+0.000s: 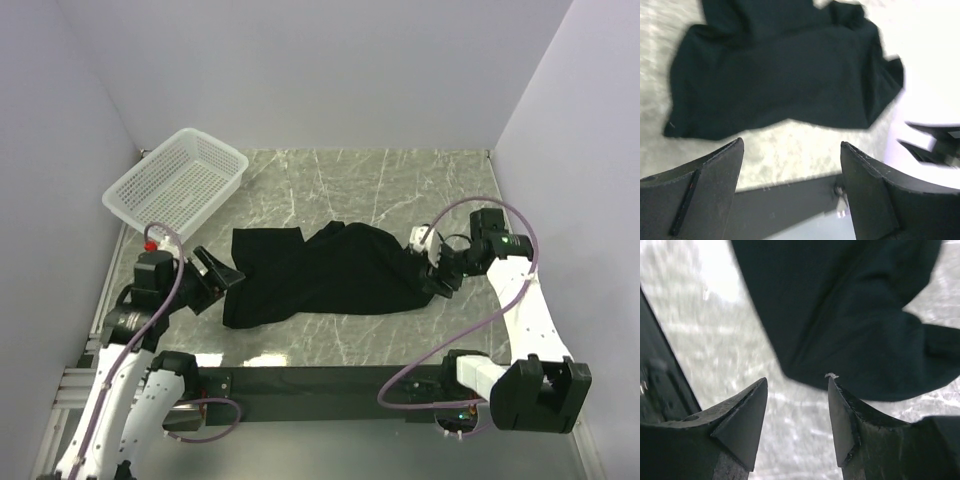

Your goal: Fold and stack the t-shirts

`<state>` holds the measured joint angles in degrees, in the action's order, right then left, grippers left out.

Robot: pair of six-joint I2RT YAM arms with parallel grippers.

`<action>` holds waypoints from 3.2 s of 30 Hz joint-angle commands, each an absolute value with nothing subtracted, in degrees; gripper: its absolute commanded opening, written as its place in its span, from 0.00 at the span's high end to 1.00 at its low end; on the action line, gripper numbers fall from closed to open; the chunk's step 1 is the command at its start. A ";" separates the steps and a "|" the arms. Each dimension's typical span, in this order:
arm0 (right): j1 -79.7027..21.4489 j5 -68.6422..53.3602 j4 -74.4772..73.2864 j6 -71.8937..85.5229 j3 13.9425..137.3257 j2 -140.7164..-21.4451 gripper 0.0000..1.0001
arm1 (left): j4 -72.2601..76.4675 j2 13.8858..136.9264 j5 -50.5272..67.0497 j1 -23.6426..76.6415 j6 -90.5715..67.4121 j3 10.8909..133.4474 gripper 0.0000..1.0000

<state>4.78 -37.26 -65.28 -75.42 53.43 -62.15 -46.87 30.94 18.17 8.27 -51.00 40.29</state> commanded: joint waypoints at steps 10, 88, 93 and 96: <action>5.19 -45.18 -49.57 -45.18 63.54 -78.13 0.41 | -16.70 60.80 3.96 8.09 -43.61 34.00 0.22; 5.89 -23.83 -39.38 -27.42 81.22 -106.26 0.50 | -30.76 43.85 4.39 8.09 -35.69 48.69 1.00; 5.80 -20.22 -38.58 -28.21 80.59 -107.05 0.55 | -29.62 44.74 4.75 8.09 -35.51 48.25 1.00; 5.63 -19.69 -38.93 -28.30 82.08 -109.06 0.60 | -28.22 45.35 4.22 8.09 -35.33 48.25 1.00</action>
<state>5.65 -21.82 -38.81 -27.49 79.72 -106.61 -32.03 45.17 5.15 8.23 -36.71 46.28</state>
